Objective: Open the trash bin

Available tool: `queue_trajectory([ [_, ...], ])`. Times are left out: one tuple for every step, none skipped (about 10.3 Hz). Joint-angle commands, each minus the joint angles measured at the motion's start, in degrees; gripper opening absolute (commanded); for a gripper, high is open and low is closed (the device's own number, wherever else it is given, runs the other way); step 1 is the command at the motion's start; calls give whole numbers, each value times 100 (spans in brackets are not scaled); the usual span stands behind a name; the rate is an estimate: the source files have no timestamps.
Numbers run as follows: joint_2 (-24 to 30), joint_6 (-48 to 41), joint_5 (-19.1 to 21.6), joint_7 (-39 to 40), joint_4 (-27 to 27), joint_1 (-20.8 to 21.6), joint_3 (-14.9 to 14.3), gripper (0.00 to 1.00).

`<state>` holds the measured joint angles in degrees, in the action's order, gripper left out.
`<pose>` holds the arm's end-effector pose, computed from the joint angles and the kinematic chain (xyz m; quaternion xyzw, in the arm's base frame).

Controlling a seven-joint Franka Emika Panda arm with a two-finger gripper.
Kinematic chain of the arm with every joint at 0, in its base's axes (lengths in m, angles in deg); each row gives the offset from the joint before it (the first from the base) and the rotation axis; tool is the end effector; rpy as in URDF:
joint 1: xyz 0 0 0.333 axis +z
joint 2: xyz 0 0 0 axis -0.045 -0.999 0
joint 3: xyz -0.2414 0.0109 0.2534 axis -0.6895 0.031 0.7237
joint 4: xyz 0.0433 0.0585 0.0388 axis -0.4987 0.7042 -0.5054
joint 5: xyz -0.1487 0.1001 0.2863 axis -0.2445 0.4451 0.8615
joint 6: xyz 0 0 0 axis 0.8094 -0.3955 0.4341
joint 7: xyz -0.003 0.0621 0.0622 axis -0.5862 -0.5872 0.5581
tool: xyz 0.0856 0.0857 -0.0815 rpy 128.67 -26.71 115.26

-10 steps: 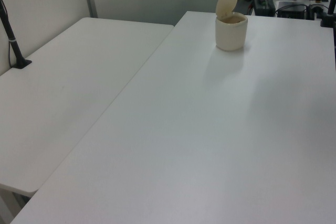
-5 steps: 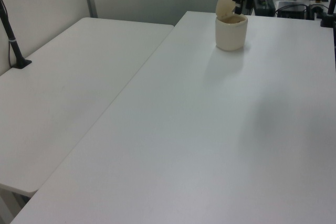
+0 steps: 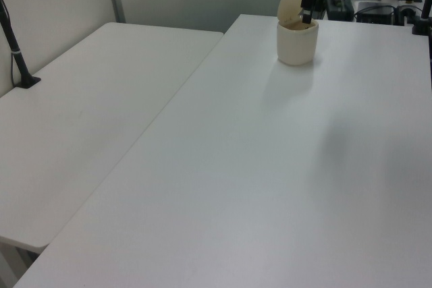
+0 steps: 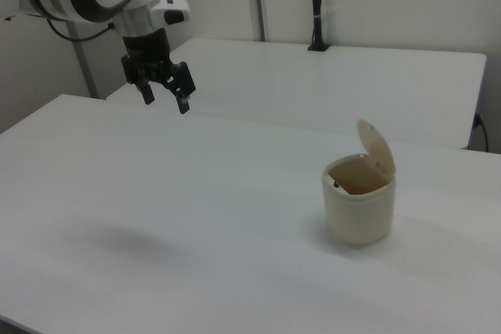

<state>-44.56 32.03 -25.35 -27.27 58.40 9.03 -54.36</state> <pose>0.5227 -0.0065 0.5943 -0.9988 0.0217 -0.0447 0.0018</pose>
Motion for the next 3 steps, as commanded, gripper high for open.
queue_trajectory([
  [-31, -135, -73, 109, -110, -82, 79, 100],
  [-23, -161, -73, 109, -136, -82, 79, 100],
  [-14, -170, -64, 100, -128, -82, 87, 100],
])
